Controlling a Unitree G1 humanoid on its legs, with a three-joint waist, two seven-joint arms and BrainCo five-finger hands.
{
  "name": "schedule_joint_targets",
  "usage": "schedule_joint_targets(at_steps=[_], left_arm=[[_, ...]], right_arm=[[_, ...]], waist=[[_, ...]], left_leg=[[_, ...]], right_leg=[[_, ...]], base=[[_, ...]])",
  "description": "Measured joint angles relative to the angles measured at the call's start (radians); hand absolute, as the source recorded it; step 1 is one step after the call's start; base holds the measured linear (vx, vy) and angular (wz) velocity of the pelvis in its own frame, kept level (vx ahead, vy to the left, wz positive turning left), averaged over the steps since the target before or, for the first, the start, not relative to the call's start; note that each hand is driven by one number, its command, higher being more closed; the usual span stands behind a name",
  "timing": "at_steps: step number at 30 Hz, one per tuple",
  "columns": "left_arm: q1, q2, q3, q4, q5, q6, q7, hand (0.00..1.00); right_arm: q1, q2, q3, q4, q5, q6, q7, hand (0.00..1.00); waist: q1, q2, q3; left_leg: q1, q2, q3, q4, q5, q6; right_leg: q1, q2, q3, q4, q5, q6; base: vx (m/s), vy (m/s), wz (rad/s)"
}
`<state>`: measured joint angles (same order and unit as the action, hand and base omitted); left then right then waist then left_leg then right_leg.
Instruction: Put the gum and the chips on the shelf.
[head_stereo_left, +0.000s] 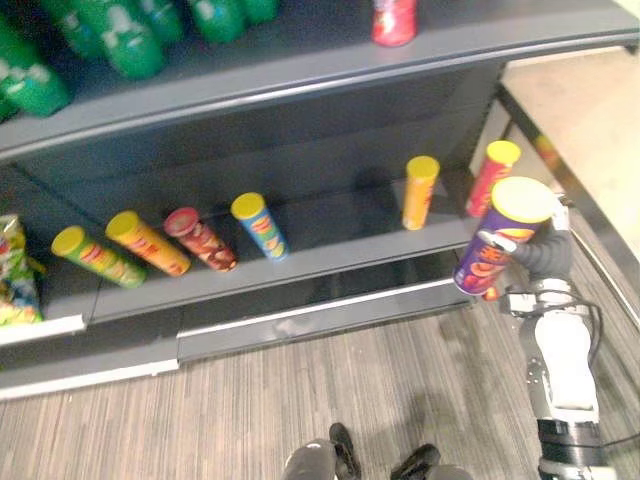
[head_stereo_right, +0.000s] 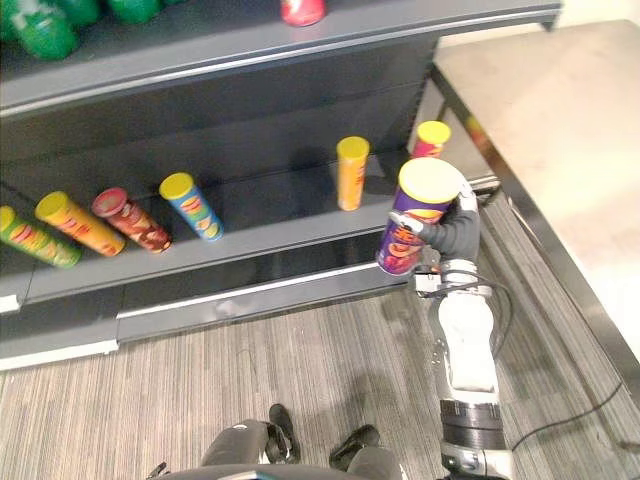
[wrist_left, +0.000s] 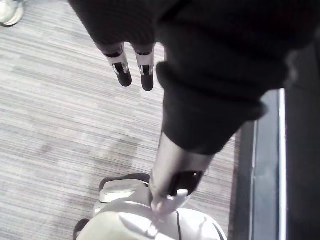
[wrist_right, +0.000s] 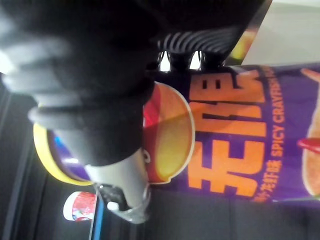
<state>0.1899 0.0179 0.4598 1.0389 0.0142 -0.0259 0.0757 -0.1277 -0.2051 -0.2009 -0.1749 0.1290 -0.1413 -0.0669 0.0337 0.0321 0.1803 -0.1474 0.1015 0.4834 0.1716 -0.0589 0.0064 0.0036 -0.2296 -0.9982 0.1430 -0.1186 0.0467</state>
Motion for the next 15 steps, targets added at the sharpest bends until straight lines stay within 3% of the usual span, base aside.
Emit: schedule_joint_targets(at_steps=[2,6,15], left_arm=[[0.000,0.000,0.013,0.013,0.009,0.002,-0.003,0.00],[0.002,-0.008,0.015,0.025,0.010,0.007,-0.003,0.00],[0.007,0.001,-0.032,0.014,0.011,0.006,-0.004,0.00]], right_arm=[[0.024,0.022,-0.034,-0.019,-0.013,0.001,-0.007,1.00],[0.035,0.072,-0.060,-0.048,-0.015,0.002,-0.016,1.00],[0.032,0.070,-0.066,-0.014,-0.053,0.007,-0.039,1.00]], waist=[[-0.004,0.002,-0.004],[-0.005,-0.007,-0.015],[-0.003,-0.008,-0.017]], left_leg=[[0.013,-0.013,-0.017,-0.072,0.000,0.000],[0.033,-0.066,-0.036,-0.209,0.069,0.033],[0.072,-0.083,-0.024,-0.231,0.073,0.036]], right_leg=[[0.000,0.010,-0.027,-0.003,0.006,0.008],[-0.014,0.021,-0.047,-0.063,0.077,0.010],[-0.007,0.005,-0.002,-0.051,0.100,0.002]], base=[[-0.11,0.115,0.62],[-0.07,0.088,0.17],[-0.03,0.003,-0.12]])
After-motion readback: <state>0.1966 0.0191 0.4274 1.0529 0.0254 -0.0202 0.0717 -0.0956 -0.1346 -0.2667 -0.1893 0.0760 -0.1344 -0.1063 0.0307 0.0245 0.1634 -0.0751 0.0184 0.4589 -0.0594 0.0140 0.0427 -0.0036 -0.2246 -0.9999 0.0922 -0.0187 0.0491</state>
